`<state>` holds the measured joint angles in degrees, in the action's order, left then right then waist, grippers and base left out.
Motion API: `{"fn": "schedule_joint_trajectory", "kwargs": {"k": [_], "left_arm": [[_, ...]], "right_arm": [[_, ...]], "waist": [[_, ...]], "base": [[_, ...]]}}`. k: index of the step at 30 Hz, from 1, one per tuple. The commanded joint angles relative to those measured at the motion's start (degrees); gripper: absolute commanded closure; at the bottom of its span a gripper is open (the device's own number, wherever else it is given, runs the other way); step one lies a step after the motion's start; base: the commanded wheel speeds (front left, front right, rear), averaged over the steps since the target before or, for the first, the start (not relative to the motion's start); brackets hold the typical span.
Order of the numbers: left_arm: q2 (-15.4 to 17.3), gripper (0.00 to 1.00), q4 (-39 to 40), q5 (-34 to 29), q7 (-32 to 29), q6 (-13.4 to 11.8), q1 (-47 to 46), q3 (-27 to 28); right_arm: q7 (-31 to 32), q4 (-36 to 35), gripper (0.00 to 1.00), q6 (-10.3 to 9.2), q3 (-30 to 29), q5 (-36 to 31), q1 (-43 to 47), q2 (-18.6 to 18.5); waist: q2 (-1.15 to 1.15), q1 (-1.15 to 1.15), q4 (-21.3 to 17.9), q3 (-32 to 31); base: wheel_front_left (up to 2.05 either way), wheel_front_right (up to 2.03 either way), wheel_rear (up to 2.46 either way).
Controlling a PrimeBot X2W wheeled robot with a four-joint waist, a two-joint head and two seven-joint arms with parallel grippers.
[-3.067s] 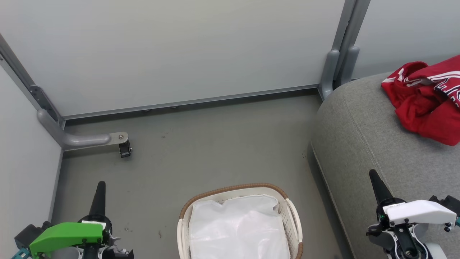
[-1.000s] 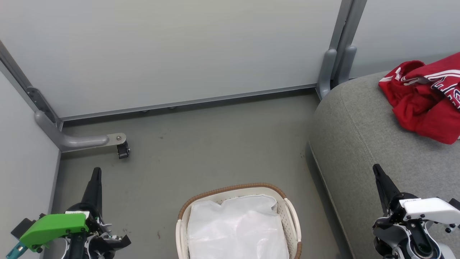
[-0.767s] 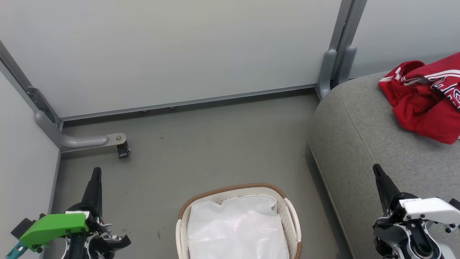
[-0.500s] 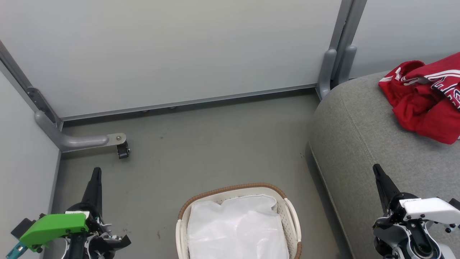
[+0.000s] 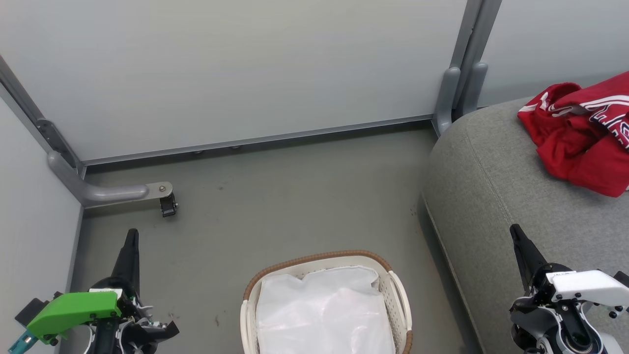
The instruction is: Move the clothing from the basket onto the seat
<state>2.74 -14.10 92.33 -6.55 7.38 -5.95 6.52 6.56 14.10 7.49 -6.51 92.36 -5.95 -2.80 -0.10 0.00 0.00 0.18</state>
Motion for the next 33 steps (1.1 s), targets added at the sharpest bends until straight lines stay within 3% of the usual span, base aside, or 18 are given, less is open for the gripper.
{"fn": "schedule_joint_trajectory", "kwargs": {"k": [1,33], "left_arm": [[0.3,1.00,0.1,0.2,-0.2,0.2,-0.6,0.1],[0.3,1.00,0.1,0.2,-0.2,0.2,-0.6,0.1]], "right_arm": [[0.1,-0.2,1.00,0.00,-0.2,0.1,-0.5,-0.2],[0.1,-0.2,1.00,0.00,-0.2,0.1,-0.5,-0.2]], "waist": [[0.10,0.00,0.0,0.0],[0.10,0.00,0.0,0.0]], "base": [[0.00,0.00,0.00],[0.00,0.00,0.00]]}}
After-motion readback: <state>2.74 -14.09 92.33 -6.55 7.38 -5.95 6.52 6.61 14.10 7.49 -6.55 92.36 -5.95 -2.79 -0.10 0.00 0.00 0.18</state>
